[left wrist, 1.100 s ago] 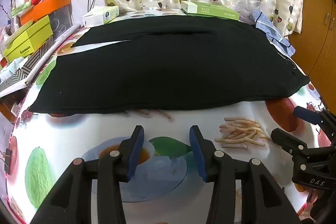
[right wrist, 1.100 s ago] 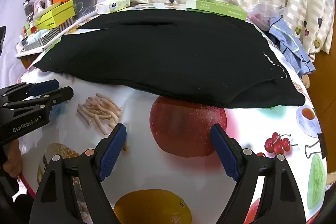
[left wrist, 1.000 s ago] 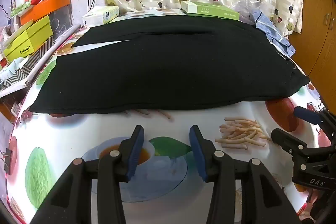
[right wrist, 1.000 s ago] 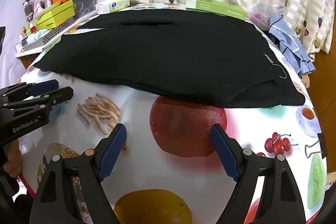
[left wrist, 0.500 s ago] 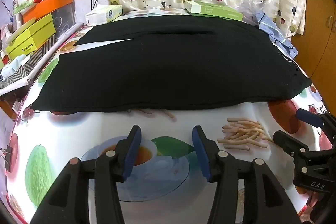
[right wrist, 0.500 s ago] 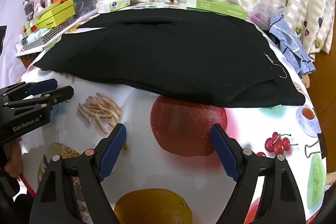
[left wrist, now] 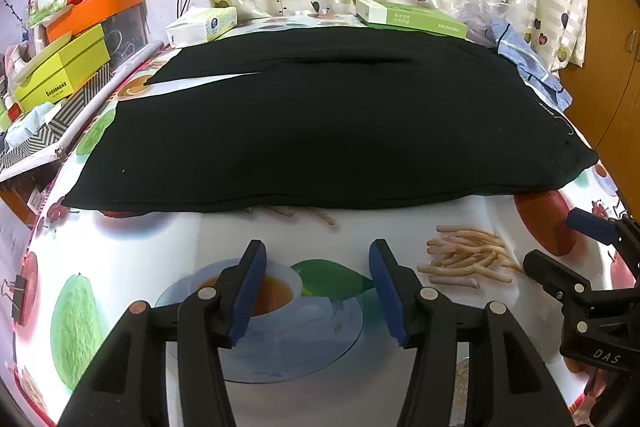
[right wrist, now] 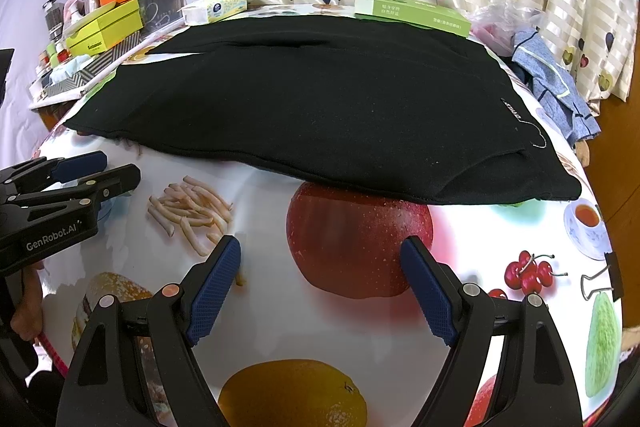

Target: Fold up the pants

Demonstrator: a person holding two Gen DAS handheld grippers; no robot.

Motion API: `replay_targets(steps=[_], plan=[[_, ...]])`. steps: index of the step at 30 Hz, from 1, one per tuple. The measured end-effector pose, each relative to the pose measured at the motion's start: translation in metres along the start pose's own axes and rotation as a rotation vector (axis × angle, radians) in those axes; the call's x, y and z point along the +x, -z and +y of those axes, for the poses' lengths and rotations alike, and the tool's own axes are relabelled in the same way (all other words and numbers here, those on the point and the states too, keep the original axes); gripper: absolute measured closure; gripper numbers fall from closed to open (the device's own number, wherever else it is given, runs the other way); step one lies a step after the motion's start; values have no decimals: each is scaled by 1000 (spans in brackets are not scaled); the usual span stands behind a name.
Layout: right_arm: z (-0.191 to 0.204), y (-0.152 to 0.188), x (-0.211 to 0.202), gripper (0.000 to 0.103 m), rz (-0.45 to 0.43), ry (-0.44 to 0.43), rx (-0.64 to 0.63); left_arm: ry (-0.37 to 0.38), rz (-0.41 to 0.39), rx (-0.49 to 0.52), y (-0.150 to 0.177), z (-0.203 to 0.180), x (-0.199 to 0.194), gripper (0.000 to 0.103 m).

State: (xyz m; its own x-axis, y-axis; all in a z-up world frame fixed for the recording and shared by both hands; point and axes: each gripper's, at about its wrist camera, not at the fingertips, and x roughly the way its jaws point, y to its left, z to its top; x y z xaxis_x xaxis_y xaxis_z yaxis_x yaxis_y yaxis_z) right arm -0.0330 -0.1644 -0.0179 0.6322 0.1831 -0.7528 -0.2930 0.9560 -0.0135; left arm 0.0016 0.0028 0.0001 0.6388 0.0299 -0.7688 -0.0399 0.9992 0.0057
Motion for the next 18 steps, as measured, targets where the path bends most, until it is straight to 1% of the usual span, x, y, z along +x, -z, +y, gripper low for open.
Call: replay_targets(steps=[18], plan=[[1, 0, -1, 21, -2, 0, -3, 0, -2, -1, -1, 1, 0, 46]])
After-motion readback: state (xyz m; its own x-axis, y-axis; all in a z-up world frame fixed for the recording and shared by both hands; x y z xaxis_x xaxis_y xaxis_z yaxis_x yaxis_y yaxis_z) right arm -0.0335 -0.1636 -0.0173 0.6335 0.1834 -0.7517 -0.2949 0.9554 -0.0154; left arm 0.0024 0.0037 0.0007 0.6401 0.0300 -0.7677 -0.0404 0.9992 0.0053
